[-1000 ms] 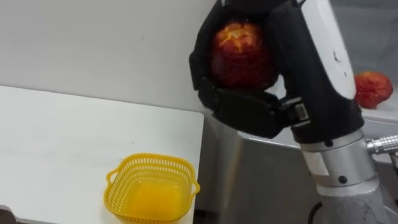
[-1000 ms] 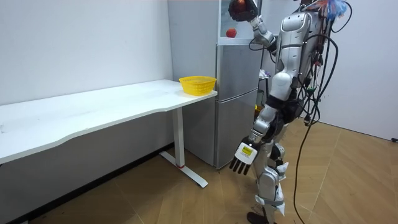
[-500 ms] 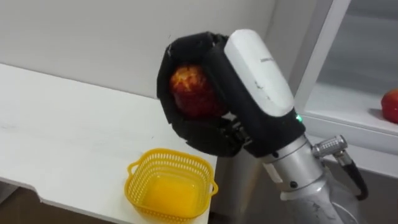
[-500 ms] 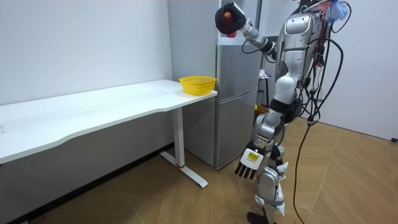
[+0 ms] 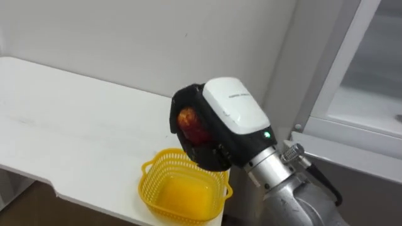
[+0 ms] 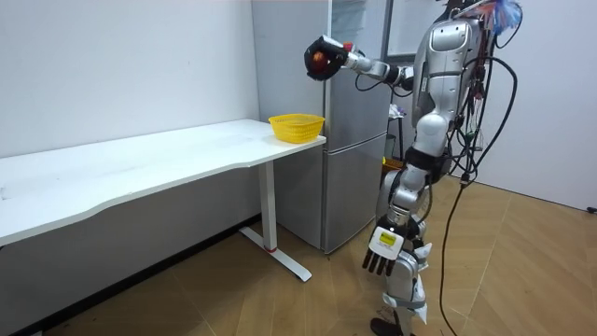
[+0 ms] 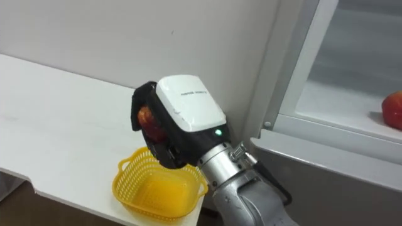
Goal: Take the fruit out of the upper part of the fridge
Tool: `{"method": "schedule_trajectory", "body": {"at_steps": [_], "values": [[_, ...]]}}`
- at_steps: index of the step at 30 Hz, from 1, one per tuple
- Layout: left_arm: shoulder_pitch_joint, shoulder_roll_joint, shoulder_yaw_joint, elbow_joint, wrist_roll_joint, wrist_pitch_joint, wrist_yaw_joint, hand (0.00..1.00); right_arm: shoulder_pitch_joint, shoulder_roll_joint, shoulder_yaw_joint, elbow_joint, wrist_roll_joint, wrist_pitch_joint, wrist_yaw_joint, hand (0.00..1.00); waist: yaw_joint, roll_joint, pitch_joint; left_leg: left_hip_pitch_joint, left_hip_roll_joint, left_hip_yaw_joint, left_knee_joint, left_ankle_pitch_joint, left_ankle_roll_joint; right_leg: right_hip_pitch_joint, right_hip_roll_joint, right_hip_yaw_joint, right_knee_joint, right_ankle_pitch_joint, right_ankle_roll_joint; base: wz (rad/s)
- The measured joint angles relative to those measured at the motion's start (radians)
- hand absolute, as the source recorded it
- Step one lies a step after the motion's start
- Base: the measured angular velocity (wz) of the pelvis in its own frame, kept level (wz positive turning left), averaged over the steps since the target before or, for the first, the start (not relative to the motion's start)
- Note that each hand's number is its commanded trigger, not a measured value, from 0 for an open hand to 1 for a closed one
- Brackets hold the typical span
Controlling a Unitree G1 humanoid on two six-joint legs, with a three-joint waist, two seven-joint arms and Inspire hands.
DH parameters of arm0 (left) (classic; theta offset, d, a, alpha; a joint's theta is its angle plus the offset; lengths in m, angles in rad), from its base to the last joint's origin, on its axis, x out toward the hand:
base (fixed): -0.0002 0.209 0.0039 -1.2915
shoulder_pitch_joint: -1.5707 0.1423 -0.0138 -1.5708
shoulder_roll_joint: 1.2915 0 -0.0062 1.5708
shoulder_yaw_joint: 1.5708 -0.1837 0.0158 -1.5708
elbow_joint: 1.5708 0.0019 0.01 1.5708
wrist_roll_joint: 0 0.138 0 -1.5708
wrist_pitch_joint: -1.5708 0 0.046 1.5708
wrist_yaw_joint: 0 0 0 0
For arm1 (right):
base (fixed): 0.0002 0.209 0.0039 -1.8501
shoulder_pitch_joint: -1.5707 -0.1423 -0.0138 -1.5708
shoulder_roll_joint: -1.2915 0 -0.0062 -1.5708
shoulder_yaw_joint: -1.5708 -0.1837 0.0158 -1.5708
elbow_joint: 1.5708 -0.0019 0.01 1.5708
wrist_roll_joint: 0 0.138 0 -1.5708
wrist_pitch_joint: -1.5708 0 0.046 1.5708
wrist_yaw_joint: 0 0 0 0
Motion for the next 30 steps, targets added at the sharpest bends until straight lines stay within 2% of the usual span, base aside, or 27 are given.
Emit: {"method": "schedule_trajectory", "body": {"at_steps": [3, 8, 10, 14, 21, 30], "values": [[-0.001, 0.001, 0.001, -0.010, 0.031, 0.005, -0.004, 0.00, 0.000, 0.001, 0.003, 0.023, -0.006, 0.021, 0.027, 1.00, 0.016, -0.002, 0.0007, -0.005, -0.003, -0.002, 0.001, -0.001, 0.002, -0.003, -0.004, -0.011, 0.000, 0.000, 0.000, 0.02], [-0.002, 0.002, 0.006, -0.018, 0.050, 0.030, -0.004, 0.00, 0.000, 0.005, 0.004, 0.058, -0.003, 0.024, 0.034, 1.00, 0.018, -0.009, -0.0033, -0.013, -0.003, -0.022, 0.013, -0.001, 0.004, 0.002, -0.008, -0.028, 0.001, -0.002, 0.003, 0.13], [-0.014, 0.001, 0.006, -0.018, 0.059, 0.037, -0.005, 0.00, 0.000, 0.006, 0.014, 0.094, -0.006, 0.036, 0.051, 1.00, 0.017, -0.011, -0.0027, -0.013, -0.004, -0.022, 0.017, -0.001, 0.004, 0.011, -0.012, -0.028, 0.001, -0.008, 0.013, 0.18], [-0.024, 0.001, 0.005, -0.019, 0.087, 0.040, -0.004, 0.00, 0.000, 0.014, 0.033, 0.113, -0.007, 0.064, 0.075, 1.00, 0.027, -0.013, -0.0030, -0.013, -0.003, -0.023, 0.017, -0.001, 0.003, 0.014, -0.012, -0.027, 0.001, -0.012, 0.015, 0.04], [-0.028, 0.001, 0.005, -0.019, 0.089, 0.044, -0.004, 0.00, 0.000, 0.049, 0.038, 0.133, -0.007, 0.074, 0.088, 1.00, 0.041, -0.015, -0.0025, -0.013, -0.004, -0.030, 0.017, -0.001, 0.004, 0.017, -0.013, -0.029, 0.001, -0.012, 0.015, 0.03], [-0.027, 0.000, 0.005, -0.021, 0.096, 0.044, -0.004, 0.00, 0.000, 0.049, 0.040, 0.142, -0.007, 0.073, 0.088, 1.00, 0.040, -0.013, -0.0006, -0.011, -0.004, -0.035, 0.018, -0.001, 0.004, 0.023, -0.014, -0.038, 0.001, -0.013, 0.016, 0.02]]}}
